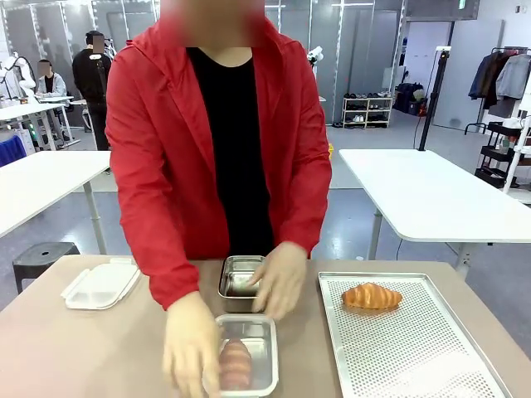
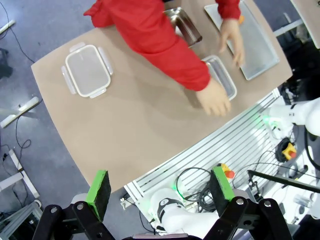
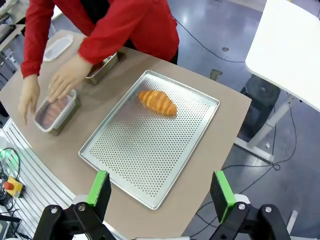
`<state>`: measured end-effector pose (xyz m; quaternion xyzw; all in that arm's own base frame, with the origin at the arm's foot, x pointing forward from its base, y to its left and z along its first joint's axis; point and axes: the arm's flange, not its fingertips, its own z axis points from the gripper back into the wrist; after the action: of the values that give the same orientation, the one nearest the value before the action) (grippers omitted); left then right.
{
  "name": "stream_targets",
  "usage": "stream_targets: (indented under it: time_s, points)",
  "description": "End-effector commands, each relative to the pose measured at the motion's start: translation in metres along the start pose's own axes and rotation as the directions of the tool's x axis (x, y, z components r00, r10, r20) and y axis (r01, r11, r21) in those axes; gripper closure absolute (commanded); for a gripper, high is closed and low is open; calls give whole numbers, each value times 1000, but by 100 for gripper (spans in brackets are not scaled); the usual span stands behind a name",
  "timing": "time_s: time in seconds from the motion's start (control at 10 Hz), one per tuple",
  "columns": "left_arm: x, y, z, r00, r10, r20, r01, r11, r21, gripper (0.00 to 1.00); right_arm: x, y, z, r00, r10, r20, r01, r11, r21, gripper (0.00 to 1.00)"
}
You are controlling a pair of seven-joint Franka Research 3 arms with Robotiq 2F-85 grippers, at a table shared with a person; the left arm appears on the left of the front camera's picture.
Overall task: Place the bread into the airtight container.
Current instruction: Pick up a Butter Roll and place it into an empty Airtight Container.
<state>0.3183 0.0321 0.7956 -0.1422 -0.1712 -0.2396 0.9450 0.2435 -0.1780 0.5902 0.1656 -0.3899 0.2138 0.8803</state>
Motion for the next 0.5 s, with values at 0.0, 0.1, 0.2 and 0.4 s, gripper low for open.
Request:
stream_targets:
  time_s: [0.0, 0.1, 0.2, 0.4]
  points:
    - [-1, -1, 0, 1000, -10, -2, 10, 1000, -1, 0, 0, 0, 0, 1000, 0, 0, 0, 1000, 0, 0]
    - [-1, -1, 0, 1000, -10, -2, 10, 1000, -1, 0, 12, 5, -2, 998, 52, -37, -52, 999, 15, 0]
    - [-1, -1, 0, 1000, -10, -2, 10, 1000, -1, 0, 39, 13, -13, 974, 203, -96, -198, 978, 58, 0]
    - [-1, -1, 0, 1000, -10, -2, 10, 1000, -1, 0, 86, 17, -46, 891, 409, -196, -390, 912, 129, 0]
